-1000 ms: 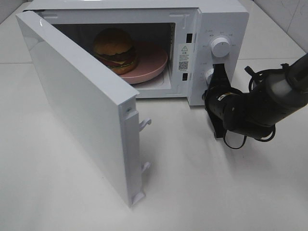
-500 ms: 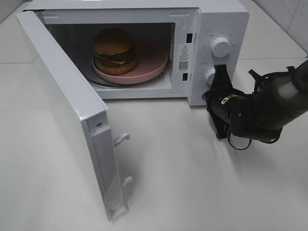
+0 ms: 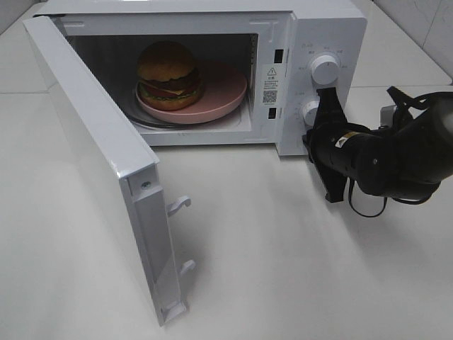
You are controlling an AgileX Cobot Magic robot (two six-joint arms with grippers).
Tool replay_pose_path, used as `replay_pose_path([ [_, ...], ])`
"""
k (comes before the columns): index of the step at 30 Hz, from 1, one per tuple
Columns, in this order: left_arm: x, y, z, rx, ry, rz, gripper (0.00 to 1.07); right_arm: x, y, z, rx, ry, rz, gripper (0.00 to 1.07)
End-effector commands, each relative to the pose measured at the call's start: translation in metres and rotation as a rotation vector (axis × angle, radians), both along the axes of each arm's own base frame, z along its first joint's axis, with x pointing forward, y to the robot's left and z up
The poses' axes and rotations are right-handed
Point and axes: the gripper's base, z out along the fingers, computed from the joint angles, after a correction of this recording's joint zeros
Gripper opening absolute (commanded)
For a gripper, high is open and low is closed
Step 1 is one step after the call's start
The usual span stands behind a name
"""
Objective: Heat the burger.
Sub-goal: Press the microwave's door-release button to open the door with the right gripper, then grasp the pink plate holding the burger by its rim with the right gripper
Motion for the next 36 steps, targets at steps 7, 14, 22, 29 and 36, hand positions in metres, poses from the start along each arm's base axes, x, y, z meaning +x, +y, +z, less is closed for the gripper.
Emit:
replay_pose_path([
  [7,-0.002,0.0,0.001,-0.002,-0.031,0.003,1.0,-0.019,-0.004,0.013,-0.034,0.049,0.079,0.0],
  [14,-0.002,0.0,0.001,-0.002,-0.031,0.003,1.0,-0.037,-0.01,0.029,-0.14,0.066,0.17,0.0],
  [22,-0.002,0.0,0.001,-0.002,-0.031,0.003,1.0,-0.053,-0.011,0.056,-0.341,0.091,0.38,0.0],
  [29,-0.002,0.0,0.001,-0.002,-0.031,0.003,1.0,-0.063,-0.012,0.076,-0.465,0.064,0.514,0.0],
  [36,-0.002,0.0,0.001,-0.002,-0.031,0.003,1.0,-0.079,-0.014,0.097,-0.614,0.048,0.698,0.0],
])
